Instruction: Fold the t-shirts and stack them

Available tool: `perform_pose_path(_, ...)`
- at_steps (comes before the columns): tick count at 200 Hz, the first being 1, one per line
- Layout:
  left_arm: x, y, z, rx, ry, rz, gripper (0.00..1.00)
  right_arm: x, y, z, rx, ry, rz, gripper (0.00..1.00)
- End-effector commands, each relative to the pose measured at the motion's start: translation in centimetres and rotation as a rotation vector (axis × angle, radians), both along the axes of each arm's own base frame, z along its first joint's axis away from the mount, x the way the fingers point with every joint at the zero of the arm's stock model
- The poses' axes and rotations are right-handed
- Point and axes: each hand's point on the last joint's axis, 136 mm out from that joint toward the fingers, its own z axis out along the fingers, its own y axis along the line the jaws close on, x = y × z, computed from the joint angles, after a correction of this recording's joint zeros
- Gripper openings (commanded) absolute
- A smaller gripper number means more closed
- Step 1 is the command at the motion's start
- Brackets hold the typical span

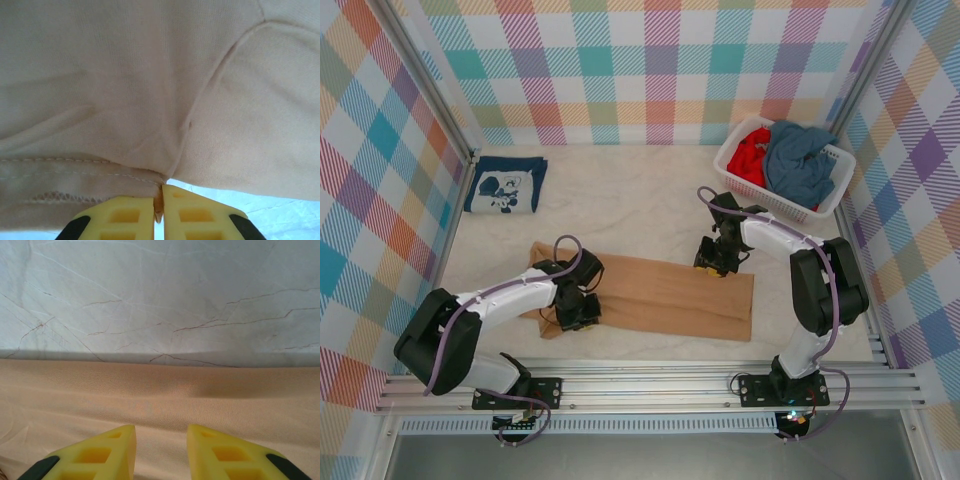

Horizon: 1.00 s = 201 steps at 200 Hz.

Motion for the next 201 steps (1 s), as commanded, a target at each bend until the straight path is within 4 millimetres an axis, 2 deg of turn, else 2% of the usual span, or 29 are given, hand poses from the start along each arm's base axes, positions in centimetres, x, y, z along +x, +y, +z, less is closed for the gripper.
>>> perform_pose_path(1, -0.8, -0.9, 0.1, -0.029, 0.031, 0.010, 0.14, -0.4, -0.3, -0.6, -0.013, 0.028, -0.006, 0.32)
perform_pose_path(17, -0.5, -2.8, 0.9, -0.138, 0.020, 0.000, 0.18, -0.5, -0.4, -0.7, -0.016, 0.033, -0.005, 0.32)
perform_pose_path(34, 0.0, -4.8, 2.4, -0.253, -0.003, -0.021, 0.29, -0.6, -0.4, -0.8, -0.011, 0.036, -0.006, 0.32)
perform_pose_path(52, 1.0, -4.3, 4.1, -0.244, -0.048, -0.019, 0.40, -0.9, -0.6, -1.0, -0.012, 0.039, -0.010, 0.32)
perform_pose_path(62, 2.0, -2.7, 4.8, -0.210, -0.074, 0.025, 0.43, -1.0, -0.9, -1.0, -0.010, 0.036, -0.022, 0.32)
perform_pose_path(89, 6.2, 5.1, 6.2, -0.147, -0.169, 0.311, 0.46, -1.1, -2.0, -1.0, -0.004, 0.022, -0.065, 0.33)
perform_pose_path(106, 8.5, 9.6, 5.8, -0.124, -0.205, 0.461, 0.47, -1.2, -2.7, -1.1, 0.007, 0.027, -0.088, 0.33)
perform_pose_path(120, 10.4, 12.0, 5.1, -0.096, -0.230, 0.517, 0.44, -1.2, -3.0, -1.4, 0.005, 0.034, -0.088, 0.33)
perform_pose_path(137, 13.1, 13.2, 3.8, -0.111, -0.260, 0.548, 0.38, -1.2, -2.9, -1.9, 0.005, 0.046, -0.083, 0.33)
perform_pose_path(156, 14.7, 14.8, 2.9, -0.034, -0.250, 0.507, 0.33, -1.2, -3.2, -2.2, -0.004, 0.062, -0.088, 0.33)
perform_pose_path(177, 15.2, 16.7, 2.6, 0.036, -0.261, 0.484, 0.32, -1.0, -3.5, -2.3, -0.006, 0.065, -0.096, 0.33)
perform_pose_path(201, 14.9, 17.4, 1.9, 0.051, -0.244, 0.445, 0.28, -1.1, -3.6, -2.5, -0.010, 0.074, -0.098, 0.33)
